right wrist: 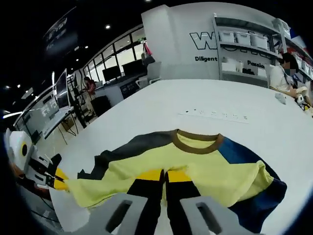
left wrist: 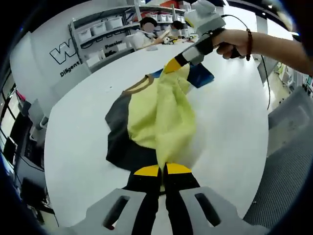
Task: Fold the garment on the visible template until the final outline fits inside the template.
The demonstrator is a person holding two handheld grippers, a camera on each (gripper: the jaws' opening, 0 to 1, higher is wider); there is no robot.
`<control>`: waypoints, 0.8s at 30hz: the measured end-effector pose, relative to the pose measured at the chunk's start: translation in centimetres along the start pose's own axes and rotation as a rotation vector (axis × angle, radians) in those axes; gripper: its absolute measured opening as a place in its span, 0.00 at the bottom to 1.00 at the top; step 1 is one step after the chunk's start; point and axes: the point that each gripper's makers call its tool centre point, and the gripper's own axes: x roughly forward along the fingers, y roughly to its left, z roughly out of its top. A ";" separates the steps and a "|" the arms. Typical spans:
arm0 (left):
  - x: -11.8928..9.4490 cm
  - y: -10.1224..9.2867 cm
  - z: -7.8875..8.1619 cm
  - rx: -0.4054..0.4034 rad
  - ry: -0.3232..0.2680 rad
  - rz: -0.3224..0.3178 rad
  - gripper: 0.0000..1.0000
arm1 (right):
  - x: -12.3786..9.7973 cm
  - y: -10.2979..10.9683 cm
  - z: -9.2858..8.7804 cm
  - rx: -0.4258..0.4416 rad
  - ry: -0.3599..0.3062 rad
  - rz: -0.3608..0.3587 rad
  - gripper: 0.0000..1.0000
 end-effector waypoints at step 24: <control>1.8 3.1 -0.5 -0.110 0.027 0.068 0.03 | 2.5 -1.5 -1.6 0.147 0.042 0.079 0.13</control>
